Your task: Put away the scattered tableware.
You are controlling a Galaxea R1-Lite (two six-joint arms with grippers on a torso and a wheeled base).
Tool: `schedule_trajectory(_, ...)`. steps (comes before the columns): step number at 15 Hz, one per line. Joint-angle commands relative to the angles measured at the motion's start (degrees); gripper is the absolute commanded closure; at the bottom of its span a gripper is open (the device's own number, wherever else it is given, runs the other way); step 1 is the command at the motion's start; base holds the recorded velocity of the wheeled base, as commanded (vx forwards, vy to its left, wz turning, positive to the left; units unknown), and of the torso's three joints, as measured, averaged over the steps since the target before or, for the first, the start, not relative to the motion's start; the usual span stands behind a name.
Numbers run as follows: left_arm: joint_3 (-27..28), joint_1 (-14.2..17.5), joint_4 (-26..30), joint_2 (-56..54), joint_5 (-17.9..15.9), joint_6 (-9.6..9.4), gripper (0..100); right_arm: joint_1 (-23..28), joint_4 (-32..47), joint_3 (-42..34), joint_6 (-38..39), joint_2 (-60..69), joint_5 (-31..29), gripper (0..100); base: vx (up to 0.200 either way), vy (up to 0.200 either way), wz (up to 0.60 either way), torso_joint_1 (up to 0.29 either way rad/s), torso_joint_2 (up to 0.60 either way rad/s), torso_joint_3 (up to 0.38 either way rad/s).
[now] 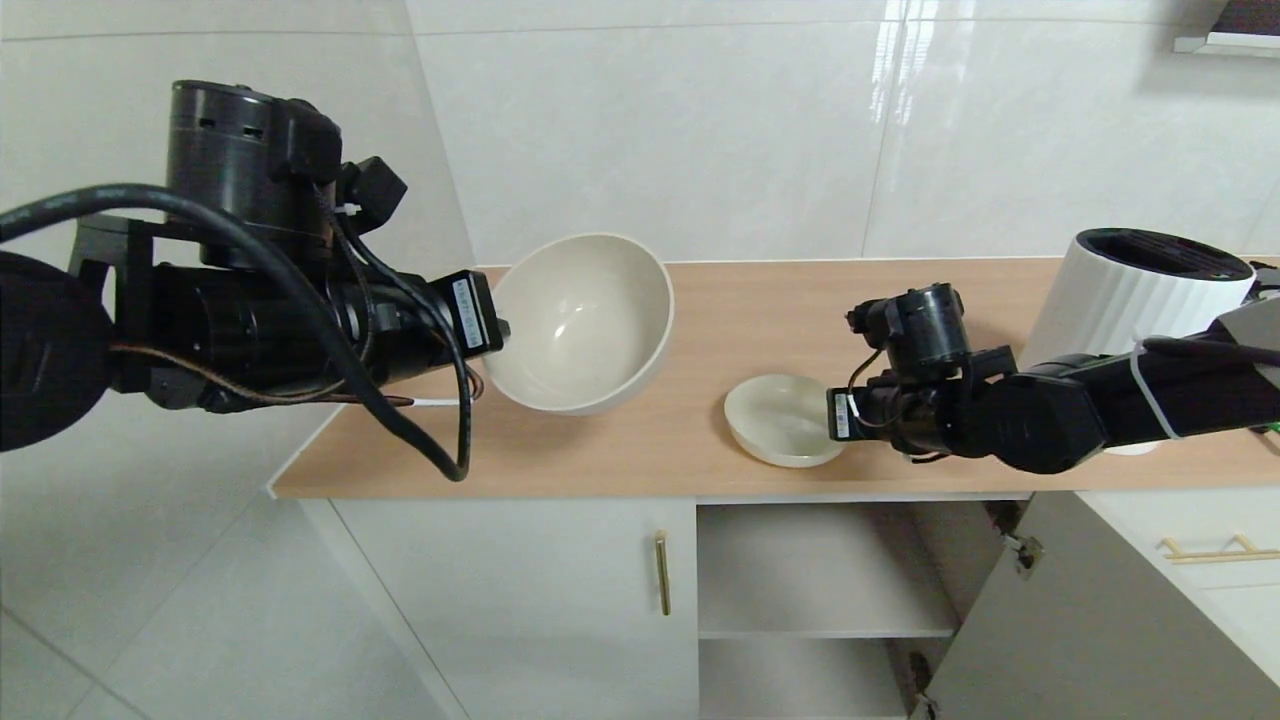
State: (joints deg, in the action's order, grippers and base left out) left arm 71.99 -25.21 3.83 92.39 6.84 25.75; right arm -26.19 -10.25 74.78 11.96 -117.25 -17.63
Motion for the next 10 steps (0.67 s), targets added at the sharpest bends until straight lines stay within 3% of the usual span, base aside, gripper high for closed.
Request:
schedule_trajectory(1,-0.27,-0.01,-0.05,-0.9,0.02,0.01,100,0.17,0.23,0.37,0.17,-0.7,0.05,100,0.0,0.0,0.0,0.0,0.0,0.0)
schedule_trajectory(4,-1.59,-0.37,-0.05,-1.34,0.02,0.01,100,0.35,1.64,0.72,2.46,2.73,0.14,100,0.0,0.0,0.0,0.0,0.0,0.0)
schedule_trajectory(6,-5.36,-1.6,-0.4,-2.57,-0.16,0.01,100,-0.01,8.76,0.72,5.53,8.62,1.54,100,0.0,0.0,0.0,0.0,0.0,0.0)
schedule_trajectory(10,-11.78,-3.71,-1.02,-6.26,-0.16,-0.35,100,-0.45,21.77,-1.92,9.84,23.82,11.3,100,0.0,0.0,0.0,0.0,0.0,0.0)
